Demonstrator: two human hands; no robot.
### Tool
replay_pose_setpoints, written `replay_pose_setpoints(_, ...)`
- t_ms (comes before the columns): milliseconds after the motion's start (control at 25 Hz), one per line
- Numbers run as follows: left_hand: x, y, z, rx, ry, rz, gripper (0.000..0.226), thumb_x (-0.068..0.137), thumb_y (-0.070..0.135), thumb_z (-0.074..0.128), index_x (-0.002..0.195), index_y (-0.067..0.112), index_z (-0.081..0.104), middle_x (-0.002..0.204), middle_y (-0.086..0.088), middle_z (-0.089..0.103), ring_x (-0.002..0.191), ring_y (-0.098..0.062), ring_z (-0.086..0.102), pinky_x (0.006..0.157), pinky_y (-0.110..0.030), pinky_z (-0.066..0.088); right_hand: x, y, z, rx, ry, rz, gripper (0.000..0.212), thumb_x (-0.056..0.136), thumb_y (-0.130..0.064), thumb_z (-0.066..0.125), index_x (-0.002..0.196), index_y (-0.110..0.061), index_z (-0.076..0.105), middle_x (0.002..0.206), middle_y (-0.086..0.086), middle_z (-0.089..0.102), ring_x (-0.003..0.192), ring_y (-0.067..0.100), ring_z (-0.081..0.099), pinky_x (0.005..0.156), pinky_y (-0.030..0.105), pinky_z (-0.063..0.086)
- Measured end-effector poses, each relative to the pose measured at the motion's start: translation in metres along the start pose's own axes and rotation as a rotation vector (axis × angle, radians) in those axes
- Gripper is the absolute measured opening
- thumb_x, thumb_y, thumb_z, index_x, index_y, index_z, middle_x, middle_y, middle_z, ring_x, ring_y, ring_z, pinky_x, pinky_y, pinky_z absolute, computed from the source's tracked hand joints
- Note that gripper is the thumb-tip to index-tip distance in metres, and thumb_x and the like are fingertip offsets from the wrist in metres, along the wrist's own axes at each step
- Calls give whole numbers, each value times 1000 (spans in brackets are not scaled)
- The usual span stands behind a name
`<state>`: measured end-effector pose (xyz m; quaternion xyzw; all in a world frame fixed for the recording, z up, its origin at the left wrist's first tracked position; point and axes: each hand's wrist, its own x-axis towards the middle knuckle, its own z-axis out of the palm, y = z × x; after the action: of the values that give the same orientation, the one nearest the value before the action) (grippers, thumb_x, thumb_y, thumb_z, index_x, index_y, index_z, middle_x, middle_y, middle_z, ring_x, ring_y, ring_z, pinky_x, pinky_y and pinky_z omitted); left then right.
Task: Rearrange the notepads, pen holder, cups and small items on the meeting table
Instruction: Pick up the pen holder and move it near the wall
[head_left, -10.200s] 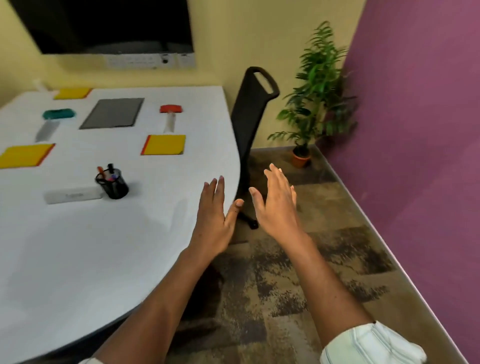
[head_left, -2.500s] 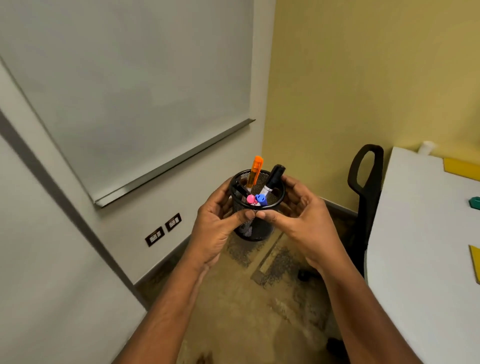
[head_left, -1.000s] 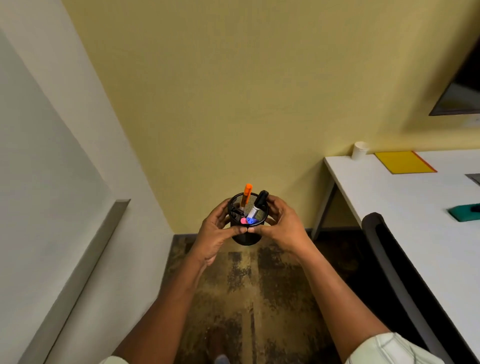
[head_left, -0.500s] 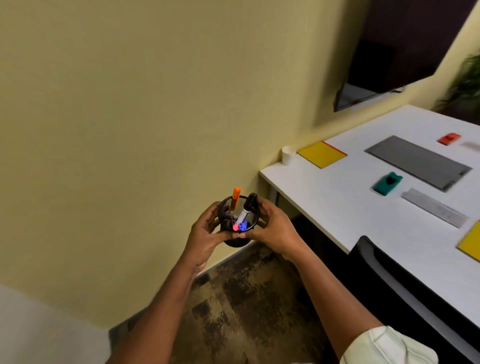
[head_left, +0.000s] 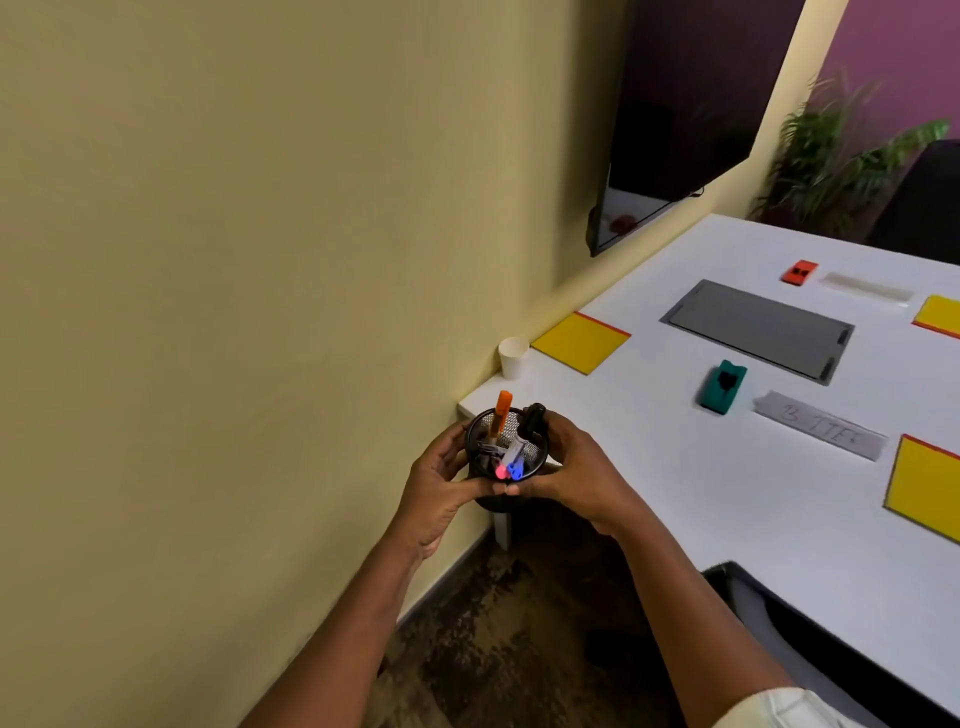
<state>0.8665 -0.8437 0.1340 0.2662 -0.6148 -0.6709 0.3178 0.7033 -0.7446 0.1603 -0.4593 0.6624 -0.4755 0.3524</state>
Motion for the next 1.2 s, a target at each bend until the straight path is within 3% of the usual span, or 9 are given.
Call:
replay_pose_setpoints(120, 51, 7, 11, 9, -42, 30, 78, 53, 2, 85, 123, 26, 58, 125, 3, 64, 117, -13, 59, 85, -22, 52, 36, -1, -30, 39, 10, -1, 93, 54, -18, 91, 133, -31, 44, 124, -18, 58, 115, -1, 54, 80, 10, 47)
replay_pose_setpoints(280, 108, 6, 26, -12, -79, 20, 88, 48, 9, 90, 127, 22, 55, 126, 2, 64, 117, -14, 60, 83, -21, 52, 78, 1, -65, 74, 31, 19, 88, 57, -10, 89, 128, -36, 44, 120, -21, 58, 109, -8, 55, 76, 8, 47)
replay_pose_setpoints(480, 175, 0, 28, 8, -152, 38, 77, 53, 12, 87, 122, 32, 60, 125, 4, 64, 117, -13, 60, 84, -21, 52, 122, 7, -86, 74, 103, 32, 82, 60, -9, 88, 123, -38, 45, 117, -23, 59, 107, -11, 55, 75, 8, 48)
replay_pose_setpoints(680, 247, -6, 29, -11, -277, 47, 73, 60, 6, 84, 125, 28, 59, 126, 2, 64, 119, -15, 59, 88, -24, 52, 171, 11, -106, 49, 215, 59, 93, 59, -11, 89, 139, -21, 41, 130, -7, 56, 122, 7, 51, 81, 14, 49)
replay_pose_setpoints(880, 321, -7, 27, -8, -451, 25, 74, 65, 12, 83, 131, 23, 53, 130, 0, 61, 123, -18, 56, 98, -38, 49, 219, 15, -122, 50, 336, 92, 91, 57, -10, 89, 135, -25, 44, 127, -10, 57, 121, 8, 52, 75, 12, 51)
replay_pose_setpoints(1080, 368, -15, 36, -16, -589, 19, 71, 64, 18, 85, 127, 30, 56, 129, 2, 61, 121, -17, 57, 87, -25, 52, 240, 27, -132, 36, 433, 150, 86, 56, -11, 90, 122, -42, 44, 120, -18, 58, 114, 2, 54, 74, 11, 51)
replay_pose_setpoints(1200, 383, -24, 48, -23, -622, 11, 72, 65, 18, 84, 128, 31, 54, 130, 2, 61, 122, -19, 56, 88, -30, 52, 247, 35, -142, 14, 466, 184, 88, 55, -12, 90, 125, -39, 43, 118, -20, 57, 113, 5, 55, 77, 14, 51)
